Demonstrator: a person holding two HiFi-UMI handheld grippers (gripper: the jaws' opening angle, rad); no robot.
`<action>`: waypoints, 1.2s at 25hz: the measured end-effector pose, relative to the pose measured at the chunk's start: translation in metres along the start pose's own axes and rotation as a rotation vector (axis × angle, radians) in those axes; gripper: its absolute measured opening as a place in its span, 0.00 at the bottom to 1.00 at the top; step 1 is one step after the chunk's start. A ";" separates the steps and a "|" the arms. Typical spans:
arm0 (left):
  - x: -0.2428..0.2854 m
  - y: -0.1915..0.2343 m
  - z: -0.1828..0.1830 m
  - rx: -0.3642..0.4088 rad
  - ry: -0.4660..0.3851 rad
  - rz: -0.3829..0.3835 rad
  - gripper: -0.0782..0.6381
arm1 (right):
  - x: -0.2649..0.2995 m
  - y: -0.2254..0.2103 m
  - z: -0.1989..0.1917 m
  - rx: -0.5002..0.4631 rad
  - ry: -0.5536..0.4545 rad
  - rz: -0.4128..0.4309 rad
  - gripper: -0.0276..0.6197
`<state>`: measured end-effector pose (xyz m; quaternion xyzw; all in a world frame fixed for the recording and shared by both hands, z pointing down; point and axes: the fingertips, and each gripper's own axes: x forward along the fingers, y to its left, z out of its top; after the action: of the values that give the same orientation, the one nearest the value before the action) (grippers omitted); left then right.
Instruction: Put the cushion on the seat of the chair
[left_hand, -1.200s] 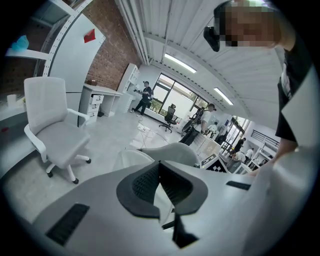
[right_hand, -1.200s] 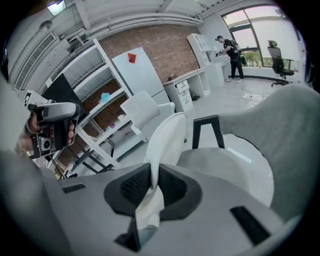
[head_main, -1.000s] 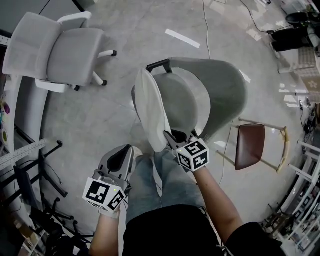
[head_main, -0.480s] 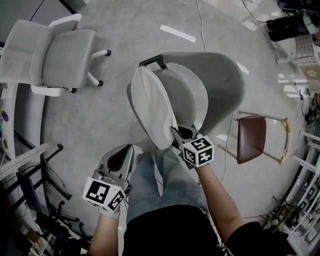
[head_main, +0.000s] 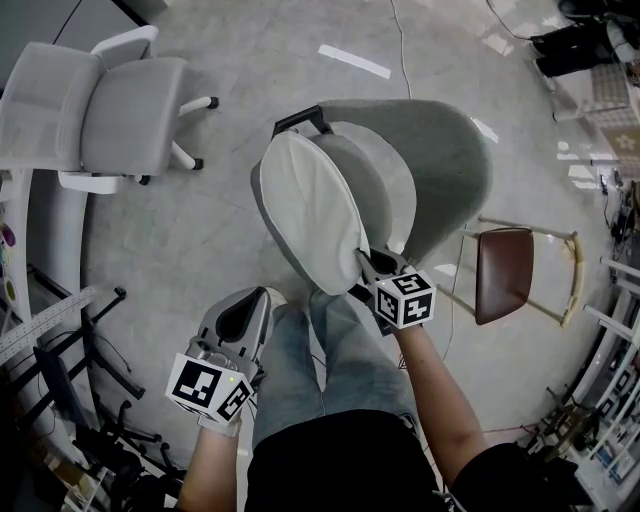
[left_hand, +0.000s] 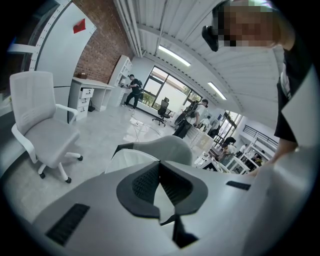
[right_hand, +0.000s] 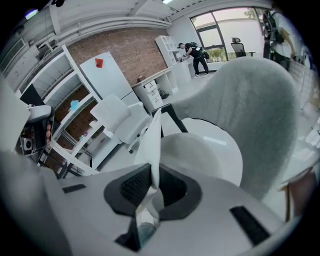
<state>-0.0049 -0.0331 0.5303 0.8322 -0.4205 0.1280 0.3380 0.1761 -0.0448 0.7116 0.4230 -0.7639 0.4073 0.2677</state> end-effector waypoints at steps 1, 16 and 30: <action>0.001 0.000 0.000 0.000 0.001 0.000 0.12 | 0.000 -0.003 -0.002 0.013 -0.002 -0.011 0.12; 0.007 -0.004 -0.004 -0.002 0.015 0.000 0.12 | 0.007 -0.062 -0.017 0.155 -0.010 -0.177 0.12; 0.009 0.003 -0.015 -0.024 0.029 0.020 0.12 | 0.036 -0.114 -0.036 0.202 0.093 -0.295 0.12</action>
<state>-0.0005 -0.0298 0.5476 0.8219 -0.4253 0.1383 0.3527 0.2590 -0.0647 0.8025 0.5358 -0.6356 0.4574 0.3157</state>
